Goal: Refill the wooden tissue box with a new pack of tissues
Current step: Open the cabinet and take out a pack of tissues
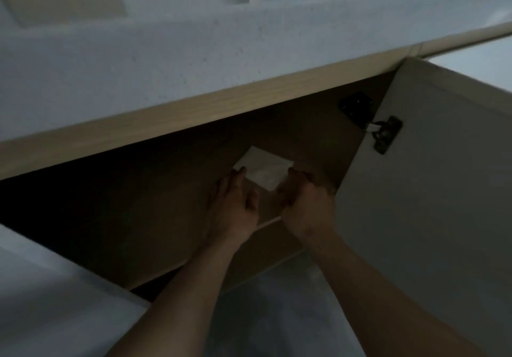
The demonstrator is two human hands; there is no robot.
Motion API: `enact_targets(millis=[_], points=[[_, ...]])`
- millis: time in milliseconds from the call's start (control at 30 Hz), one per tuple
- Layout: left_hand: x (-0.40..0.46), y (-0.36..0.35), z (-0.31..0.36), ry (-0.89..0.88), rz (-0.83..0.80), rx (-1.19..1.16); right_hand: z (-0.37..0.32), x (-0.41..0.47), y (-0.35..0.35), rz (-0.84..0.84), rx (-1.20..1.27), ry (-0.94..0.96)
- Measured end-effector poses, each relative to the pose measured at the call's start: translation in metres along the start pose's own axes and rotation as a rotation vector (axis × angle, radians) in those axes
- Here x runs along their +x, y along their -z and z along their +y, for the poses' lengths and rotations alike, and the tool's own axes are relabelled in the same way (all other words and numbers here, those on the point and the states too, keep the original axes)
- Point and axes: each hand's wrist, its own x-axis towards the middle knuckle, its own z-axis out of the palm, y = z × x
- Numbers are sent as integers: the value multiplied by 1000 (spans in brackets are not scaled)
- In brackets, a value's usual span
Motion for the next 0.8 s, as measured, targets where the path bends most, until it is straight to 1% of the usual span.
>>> enact_targets(millis=[133,233,300,367,467,567,700,800], points=[[13,-10,-6,-72,-14,55,2,12,-13,44,11,-21],[18,-14,-12,-91,-57,168,4,16,-23,19,-2,-29],[16,-15,-14,-108,-53,208,4,16,-27,21,-15,-32],[12,-13,-15,-97,-40,174,3,14,-27,25,0,-31],[10,-11,-16,-54,-75,119,-2,10,-25,13,58,-44],[7,-8,-17,-53,-83,41,-8,3,-23,28,189,-80],[-8,-2,-18,-68,-108,14,-16,-3,-18,83,373,-190],[-22,7,-18,-37,-90,9,-20,-13,-6,63,440,-304]])
